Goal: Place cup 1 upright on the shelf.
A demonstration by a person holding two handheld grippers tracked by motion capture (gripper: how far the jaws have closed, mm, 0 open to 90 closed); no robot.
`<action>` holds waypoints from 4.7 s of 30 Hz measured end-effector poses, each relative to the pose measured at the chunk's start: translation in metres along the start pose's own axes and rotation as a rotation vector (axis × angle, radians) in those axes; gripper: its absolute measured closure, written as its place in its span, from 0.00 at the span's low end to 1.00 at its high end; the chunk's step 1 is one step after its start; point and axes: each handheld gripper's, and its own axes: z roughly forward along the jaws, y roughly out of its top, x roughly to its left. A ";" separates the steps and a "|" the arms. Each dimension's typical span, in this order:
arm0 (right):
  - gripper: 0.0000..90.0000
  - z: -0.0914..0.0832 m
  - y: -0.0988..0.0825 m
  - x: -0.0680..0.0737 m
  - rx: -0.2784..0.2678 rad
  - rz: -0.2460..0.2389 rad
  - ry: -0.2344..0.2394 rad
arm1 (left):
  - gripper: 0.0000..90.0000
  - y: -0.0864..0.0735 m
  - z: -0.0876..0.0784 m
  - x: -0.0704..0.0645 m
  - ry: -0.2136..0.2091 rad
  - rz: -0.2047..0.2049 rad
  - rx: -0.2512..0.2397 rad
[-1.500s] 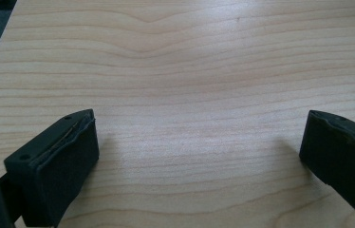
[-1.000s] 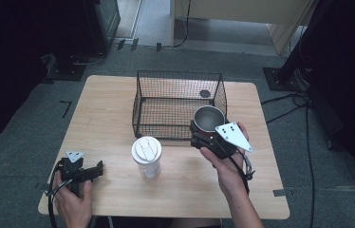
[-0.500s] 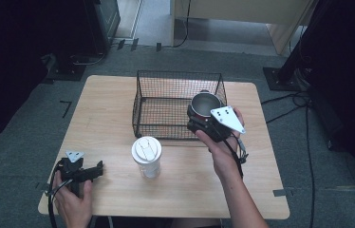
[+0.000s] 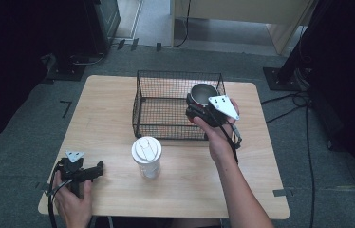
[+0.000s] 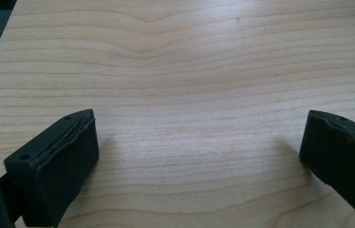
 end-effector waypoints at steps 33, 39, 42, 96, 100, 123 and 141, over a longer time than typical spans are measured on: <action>0.08 0.094 -0.028 -0.019 0.046 0.024 -0.092 | 0.00 0.000 0.000 0.000 0.000 0.000 0.000; 0.08 0.105 -0.039 -0.019 0.064 0.038 -0.096 | 0.00 0.000 0.000 0.000 0.000 0.000 0.001; 0.08 0.111 -0.046 -0.018 0.087 -0.015 -0.099 | 0.00 0.000 0.000 0.000 0.000 0.000 0.000; 0.00 0.065 0.002 -0.017 0.020 0.021 -0.066 | 0.00 0.000 0.000 0.000 0.000 -0.001 0.000; 0.00 0.049 0.002 -0.017 0.021 0.012 -0.056 | 0.00 0.001 0.001 -0.001 0.000 -0.001 0.000; 0.00 -0.025 -0.017 0.001 0.002 -0.048 0.001 | 0.00 0.001 0.001 -0.001 0.000 -0.001 -0.001; 0.00 -0.063 -0.030 0.023 0.013 -0.066 0.078 | 0.00 0.001 0.001 -0.001 -0.001 -0.001 0.001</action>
